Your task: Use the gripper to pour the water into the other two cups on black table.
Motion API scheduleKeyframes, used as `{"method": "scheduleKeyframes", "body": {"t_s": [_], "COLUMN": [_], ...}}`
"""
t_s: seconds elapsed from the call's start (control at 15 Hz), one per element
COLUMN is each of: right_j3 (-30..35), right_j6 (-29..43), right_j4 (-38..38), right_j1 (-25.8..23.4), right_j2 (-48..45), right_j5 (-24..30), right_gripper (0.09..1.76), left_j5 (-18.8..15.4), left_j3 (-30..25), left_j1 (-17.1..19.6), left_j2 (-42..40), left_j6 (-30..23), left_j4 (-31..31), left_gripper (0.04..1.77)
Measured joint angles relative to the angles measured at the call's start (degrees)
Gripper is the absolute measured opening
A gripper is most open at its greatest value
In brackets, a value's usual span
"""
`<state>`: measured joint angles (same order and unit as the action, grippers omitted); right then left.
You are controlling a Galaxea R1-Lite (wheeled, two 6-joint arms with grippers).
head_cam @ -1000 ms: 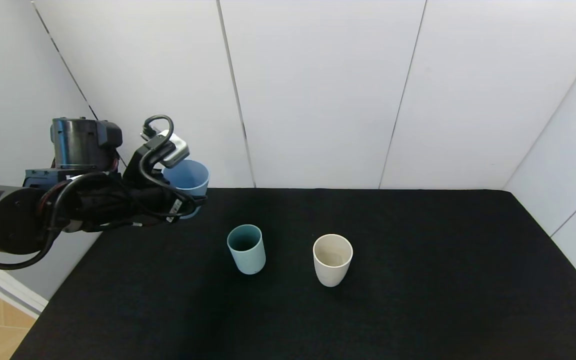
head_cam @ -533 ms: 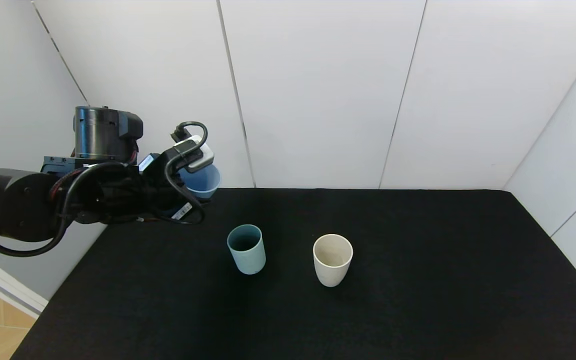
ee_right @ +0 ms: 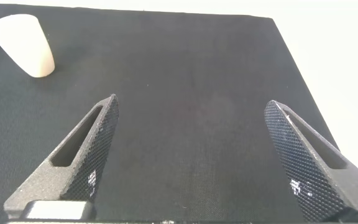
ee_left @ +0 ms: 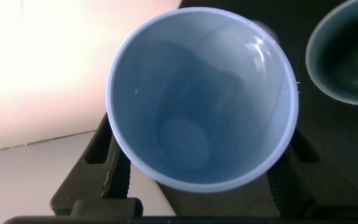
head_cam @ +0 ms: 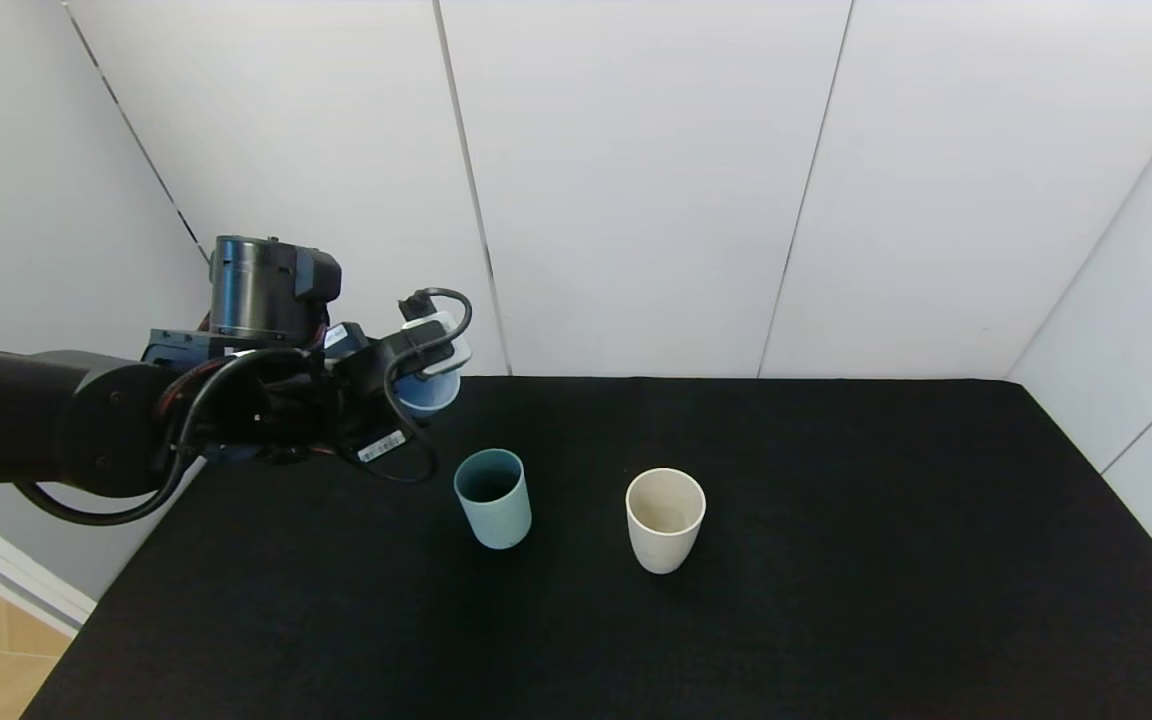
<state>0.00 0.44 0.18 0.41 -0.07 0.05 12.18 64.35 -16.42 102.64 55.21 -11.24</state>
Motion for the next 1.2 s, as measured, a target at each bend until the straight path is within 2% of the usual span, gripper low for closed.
{"method": "scheduleKeyframes", "body": {"t_s": [0.27,0.6,1.2], "right_j3": [0.0,0.0,0.0], "right_j6": [0.0,0.0,-0.02], "right_j4": [0.0,0.0,0.0], "right_j1": [0.02,0.02,0.02], "right_j2": [0.0,0.0,0.0], "right_j5": [0.05,0.02,0.05], "right_gripper": [1.71,1.71,1.71], "left_j5": [2.51,3.11,6.89], "left_j3": [-1.21,-2.39,-2.56], "left_j1": [-1.46,-1.93,-2.71], "left_j2": [0.27,0.27,0.13], "left_j6": [2.95,6.25,14.58], "left_j4": [-0.02,-0.02,-0.02], "left_gripper": [1.23,1.23,1.23]}}
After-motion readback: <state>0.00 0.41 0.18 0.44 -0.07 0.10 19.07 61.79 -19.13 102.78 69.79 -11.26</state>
